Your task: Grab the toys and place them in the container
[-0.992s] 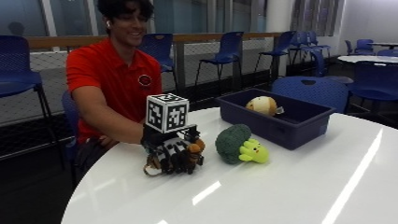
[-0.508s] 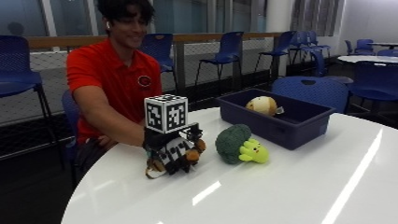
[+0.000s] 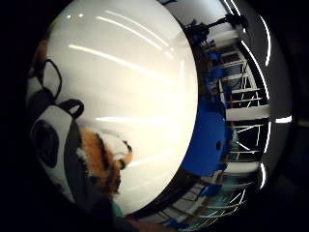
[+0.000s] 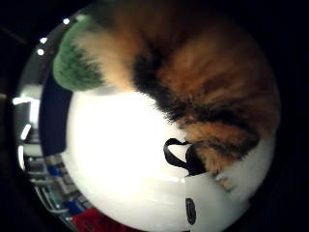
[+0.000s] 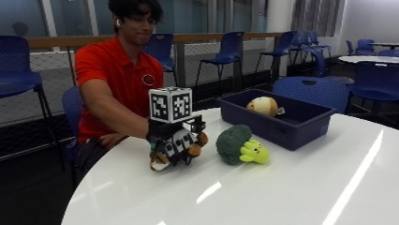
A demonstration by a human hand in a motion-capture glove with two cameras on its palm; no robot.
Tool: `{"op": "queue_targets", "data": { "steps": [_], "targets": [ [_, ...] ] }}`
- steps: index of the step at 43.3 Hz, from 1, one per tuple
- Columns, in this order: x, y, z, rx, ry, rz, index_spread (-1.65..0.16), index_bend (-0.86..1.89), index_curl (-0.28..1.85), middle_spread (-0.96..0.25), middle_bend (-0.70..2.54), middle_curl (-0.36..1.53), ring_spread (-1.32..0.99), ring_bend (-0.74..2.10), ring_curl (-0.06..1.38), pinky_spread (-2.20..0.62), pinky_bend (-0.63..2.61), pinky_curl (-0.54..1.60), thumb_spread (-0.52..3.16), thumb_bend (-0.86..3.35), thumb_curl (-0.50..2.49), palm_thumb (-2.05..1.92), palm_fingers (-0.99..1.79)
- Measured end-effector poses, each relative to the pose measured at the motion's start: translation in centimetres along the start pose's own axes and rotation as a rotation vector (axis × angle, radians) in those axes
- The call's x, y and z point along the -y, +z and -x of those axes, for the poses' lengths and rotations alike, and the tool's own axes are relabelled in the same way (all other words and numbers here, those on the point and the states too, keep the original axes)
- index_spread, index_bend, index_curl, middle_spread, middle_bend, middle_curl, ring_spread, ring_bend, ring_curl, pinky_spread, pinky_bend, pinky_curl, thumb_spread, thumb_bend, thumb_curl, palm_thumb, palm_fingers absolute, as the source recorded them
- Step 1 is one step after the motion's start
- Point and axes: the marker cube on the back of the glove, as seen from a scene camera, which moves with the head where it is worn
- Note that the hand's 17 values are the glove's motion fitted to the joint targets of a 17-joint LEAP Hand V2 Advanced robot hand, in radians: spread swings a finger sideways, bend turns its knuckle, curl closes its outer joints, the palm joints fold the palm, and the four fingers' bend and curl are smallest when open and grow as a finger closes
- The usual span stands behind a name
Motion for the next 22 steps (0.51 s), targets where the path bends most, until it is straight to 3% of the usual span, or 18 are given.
{"op": "queue_targets", "data": {
  "steps": [8,22],
  "targets": [
    [0.8,-4.4,2.8,0.103,-0.006,-0.010,-0.31,0.81,0.55,-0.36,1.04,0.76,-0.37,1.31,0.62,-0.44,0.94,0.43,0.80,0.10,0.74,0.56,1.19],
    [6.1,-14.4,13.9,0.095,-0.158,-0.110,-0.27,0.84,0.65,-0.33,1.07,0.81,-0.36,1.35,0.62,-0.44,0.96,0.45,0.68,0.06,0.85,0.56,1.16]
  ]
}}
